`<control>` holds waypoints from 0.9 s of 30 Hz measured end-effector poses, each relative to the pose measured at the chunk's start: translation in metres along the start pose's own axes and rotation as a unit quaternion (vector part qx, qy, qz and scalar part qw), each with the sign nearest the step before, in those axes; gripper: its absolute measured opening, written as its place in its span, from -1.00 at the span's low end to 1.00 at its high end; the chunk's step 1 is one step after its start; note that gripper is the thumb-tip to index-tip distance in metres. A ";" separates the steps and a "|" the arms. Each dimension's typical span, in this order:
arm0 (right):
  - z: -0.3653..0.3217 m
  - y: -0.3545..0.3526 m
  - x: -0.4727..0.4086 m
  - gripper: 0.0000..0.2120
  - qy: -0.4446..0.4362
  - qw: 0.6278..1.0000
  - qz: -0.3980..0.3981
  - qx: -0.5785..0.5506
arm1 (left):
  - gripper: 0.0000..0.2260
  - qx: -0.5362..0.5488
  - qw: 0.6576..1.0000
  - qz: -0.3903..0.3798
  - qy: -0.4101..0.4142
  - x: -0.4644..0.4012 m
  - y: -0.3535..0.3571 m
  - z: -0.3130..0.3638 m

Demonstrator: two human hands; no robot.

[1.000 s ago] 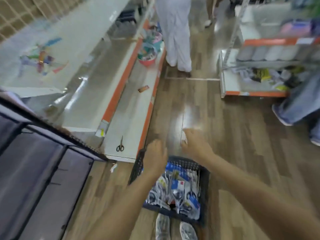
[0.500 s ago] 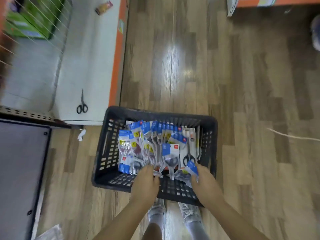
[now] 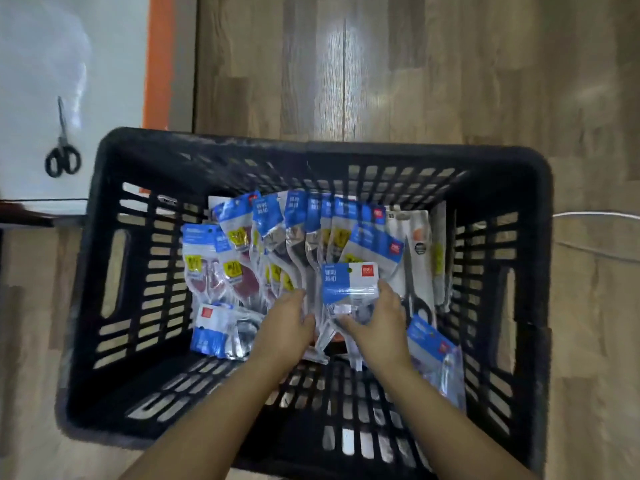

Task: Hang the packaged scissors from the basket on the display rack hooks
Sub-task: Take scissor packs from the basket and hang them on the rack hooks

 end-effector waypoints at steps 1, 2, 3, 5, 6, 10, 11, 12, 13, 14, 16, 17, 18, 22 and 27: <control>0.002 0.005 -0.005 -0.28 0.005 1.000 0.017 0.002 | -0.62 0.004 1.000 0.003 -0.006 -0.008 0.004 -0.003; 0.006 0.010 -0.009 -0.29 0.009 0.999 0.035 0.000 | -0.64 0.008 1.000 0.009 -0.011 -0.016 0.008 -0.005; 0.007 0.013 -0.011 -0.31 0.015 0.999 0.047 0.002 | -0.67 0.012 1.000 0.020 -0.012 -0.022 0.012 -0.008; 0.011 0.018 -0.014 -0.36 0.035 0.997 0.066 0.006 | -0.69 0.018 0.999 0.041 -0.013 -0.029 0.017 -0.012; 0.013 0.019 -0.015 -0.39 0.043 0.997 0.070 -0.002 | -0.70 0.020 0.999 0.048 -0.014 -0.030 0.018 -0.013; 0.010 0.009 -0.009 -0.70 0.076 0.986 0.052 -0.140 | -0.69 0.040 0.998 0.052 -0.011 -0.025 0.015 -0.013; 0.009 0.004 -0.006 -0.77 0.086 0.979 0.043 -0.177 | -0.68 0.048 0.998 0.048 -0.013 -0.023 0.014 -0.011; 0.009 -0.003 -0.003 -0.84 0.099 0.971 0.037 -0.215 | -0.68 0.058 0.997 0.043 -0.013 -0.021 0.013 -0.008; 0.009 -0.010 0.001 -0.86 0.112 0.962 0.033 -0.248 | -0.68 0.068 0.997 0.038 -0.012 -0.020 0.012 -0.005; 0.008 -0.018 0.003 -0.87 0.124 0.952 0.030 -0.278 | -0.68 0.078 0.996 0.031 -0.011 -0.019 0.012 -0.001; 0.009 -0.035 0.004 -0.90 0.137 0.938 0.031 -0.317 | -0.66 0.094 0.995 0.024 -0.012 -0.019 0.013 0.009; 0.010 -0.043 0.004 -0.89 0.132 0.936 0.038 -0.323 | -0.65 0.104 0.994 0.023 -0.014 -0.021 0.014 0.014; 0.009 -0.052 0.003 -0.88 0.123 0.935 0.049 -0.328 | -0.64 0.116 0.993 0.023 -0.015 -0.023 0.015 0.020; 0.010 -0.071 -0.008 -0.86 0.101 0.936 0.069 -0.329 | -0.77 0.167 0.985 0.041 -0.014 -0.039 0.023 0.043; 0.018 -0.070 -0.019 -0.88 0.091 0.944 0.062 -0.312 | -0.60 0.139 0.983 0.109 -0.041 -0.056 0.045 0.047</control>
Point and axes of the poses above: each hand's wrist, its own x-axis away from the middle knuckle, its own y-axis out of the palm, z = x × y, the point moved 2 cm from there along -x, towards the middle knuckle, and after that the axes turned 2 degrees about z, right-handed, at the moved point
